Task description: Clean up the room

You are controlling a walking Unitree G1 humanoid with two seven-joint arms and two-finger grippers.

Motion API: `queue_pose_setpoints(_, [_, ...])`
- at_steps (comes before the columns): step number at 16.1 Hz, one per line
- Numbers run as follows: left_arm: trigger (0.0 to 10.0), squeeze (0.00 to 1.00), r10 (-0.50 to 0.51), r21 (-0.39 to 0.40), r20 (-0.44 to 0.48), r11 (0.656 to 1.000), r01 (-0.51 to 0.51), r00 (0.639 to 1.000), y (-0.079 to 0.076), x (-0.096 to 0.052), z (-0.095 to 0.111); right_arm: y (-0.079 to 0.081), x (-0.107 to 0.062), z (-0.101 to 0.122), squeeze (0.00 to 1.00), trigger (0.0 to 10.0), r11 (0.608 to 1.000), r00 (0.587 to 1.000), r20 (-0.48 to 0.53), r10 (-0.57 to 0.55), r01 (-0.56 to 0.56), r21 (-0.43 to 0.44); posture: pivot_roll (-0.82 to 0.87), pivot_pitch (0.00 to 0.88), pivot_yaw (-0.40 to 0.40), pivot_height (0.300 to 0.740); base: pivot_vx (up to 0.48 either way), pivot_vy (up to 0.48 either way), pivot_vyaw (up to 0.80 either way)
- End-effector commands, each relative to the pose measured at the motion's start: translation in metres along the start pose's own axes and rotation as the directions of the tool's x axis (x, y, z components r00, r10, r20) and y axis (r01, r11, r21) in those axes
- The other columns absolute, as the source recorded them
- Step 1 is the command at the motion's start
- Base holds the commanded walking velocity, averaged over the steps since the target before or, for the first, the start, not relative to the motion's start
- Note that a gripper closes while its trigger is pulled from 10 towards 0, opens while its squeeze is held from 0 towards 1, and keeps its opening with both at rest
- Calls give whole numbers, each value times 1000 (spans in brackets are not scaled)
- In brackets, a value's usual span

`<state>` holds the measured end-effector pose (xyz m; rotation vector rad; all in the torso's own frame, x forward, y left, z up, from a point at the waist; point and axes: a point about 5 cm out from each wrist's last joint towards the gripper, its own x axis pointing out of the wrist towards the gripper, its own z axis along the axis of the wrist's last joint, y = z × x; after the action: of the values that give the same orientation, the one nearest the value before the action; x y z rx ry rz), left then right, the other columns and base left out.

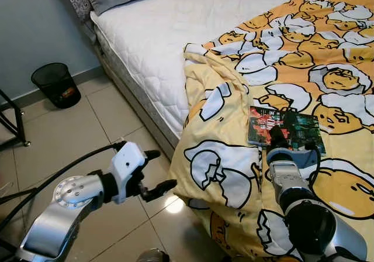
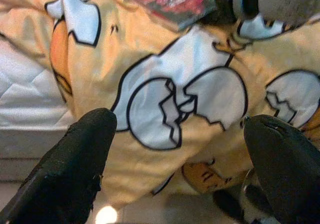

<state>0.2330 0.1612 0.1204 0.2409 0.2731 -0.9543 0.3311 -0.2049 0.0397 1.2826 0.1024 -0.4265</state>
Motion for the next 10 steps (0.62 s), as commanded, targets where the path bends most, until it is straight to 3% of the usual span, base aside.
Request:
queue_pose_setpoints(1, [10000, 765, -25, -9, 19, 1000, 25, 1000, -2, 1, 5, 7, 2, -1, 0, 0, 1000, 1000, 4, 19, -19, 8, 175, 107, 79, 740, 0, 0, 0])
queue_pose_setpoints(5, [10000, 761, -57, -16, 23, 998, 58, 998, -4, 5, 6, 8, 2, -2, 0, 0, 998, 1000, -14, 12, -13, -56, 166, 85, 79, 740, 0, 0, 0])
queue_pose_setpoints(10, [10000, 765, -63, -11, 26, 998, 64, 998, -3, 10, 6, 5, 2, -2, 0, 0, 999, 1000, -13, -5, 4, -51, 159, 57, 68, 740, 0, 0, 0])
